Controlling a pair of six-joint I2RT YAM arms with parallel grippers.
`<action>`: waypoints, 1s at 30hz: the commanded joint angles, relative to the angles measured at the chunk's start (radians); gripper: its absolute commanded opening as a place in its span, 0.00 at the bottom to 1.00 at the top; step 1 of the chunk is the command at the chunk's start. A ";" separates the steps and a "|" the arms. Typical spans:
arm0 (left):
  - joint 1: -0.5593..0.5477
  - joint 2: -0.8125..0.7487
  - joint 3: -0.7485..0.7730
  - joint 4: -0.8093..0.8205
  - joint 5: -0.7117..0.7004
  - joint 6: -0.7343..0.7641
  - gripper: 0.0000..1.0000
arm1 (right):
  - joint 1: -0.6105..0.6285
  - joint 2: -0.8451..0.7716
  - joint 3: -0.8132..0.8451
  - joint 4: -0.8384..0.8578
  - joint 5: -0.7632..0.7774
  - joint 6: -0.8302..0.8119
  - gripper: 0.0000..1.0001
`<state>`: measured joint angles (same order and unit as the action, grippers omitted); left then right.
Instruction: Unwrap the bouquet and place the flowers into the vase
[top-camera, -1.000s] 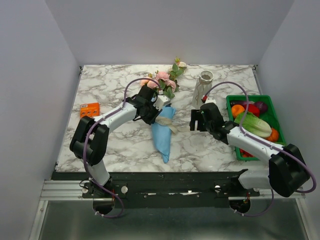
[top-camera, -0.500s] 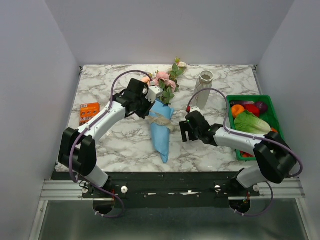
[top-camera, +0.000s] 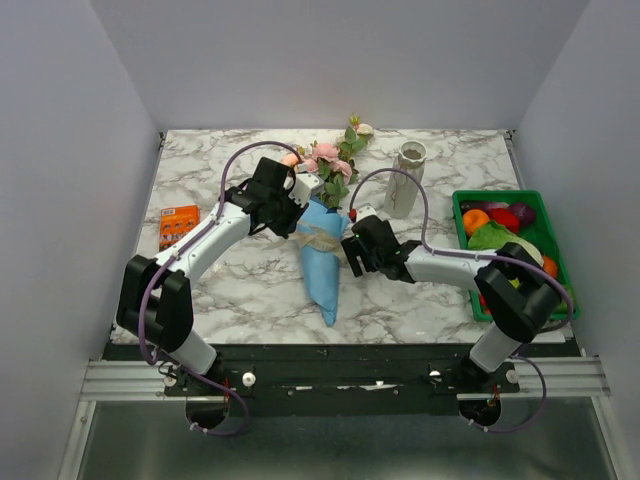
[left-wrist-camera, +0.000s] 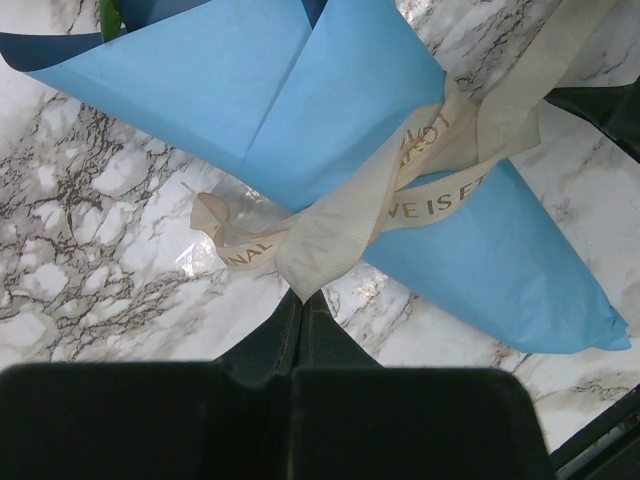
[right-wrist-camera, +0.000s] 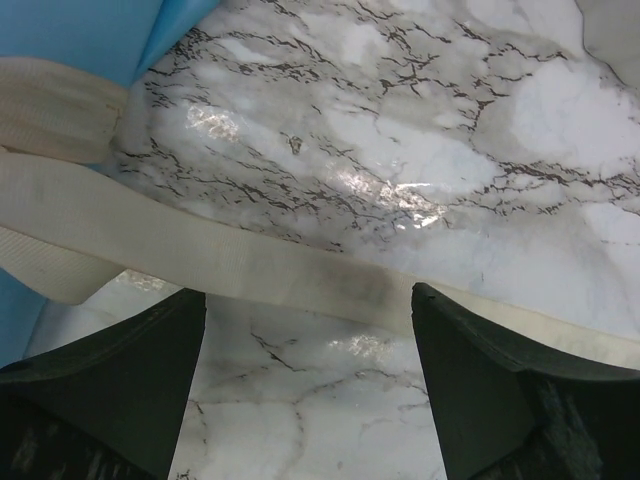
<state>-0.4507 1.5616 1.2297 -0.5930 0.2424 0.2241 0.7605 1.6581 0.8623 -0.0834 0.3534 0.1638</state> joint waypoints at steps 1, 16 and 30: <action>0.007 -0.005 -0.006 -0.016 -0.015 0.007 0.00 | 0.010 0.029 0.006 0.074 -0.022 -0.053 0.90; 0.014 -0.015 -0.010 -0.031 -0.015 0.023 0.00 | 0.013 0.086 0.040 0.160 -0.140 -0.029 0.27; 0.164 -0.123 0.088 -0.142 0.014 0.026 0.00 | 0.017 -0.265 -0.054 -0.002 0.099 0.092 0.01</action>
<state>-0.3603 1.5150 1.2541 -0.6765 0.2443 0.2382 0.7715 1.4693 0.8093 0.0051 0.3077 0.1913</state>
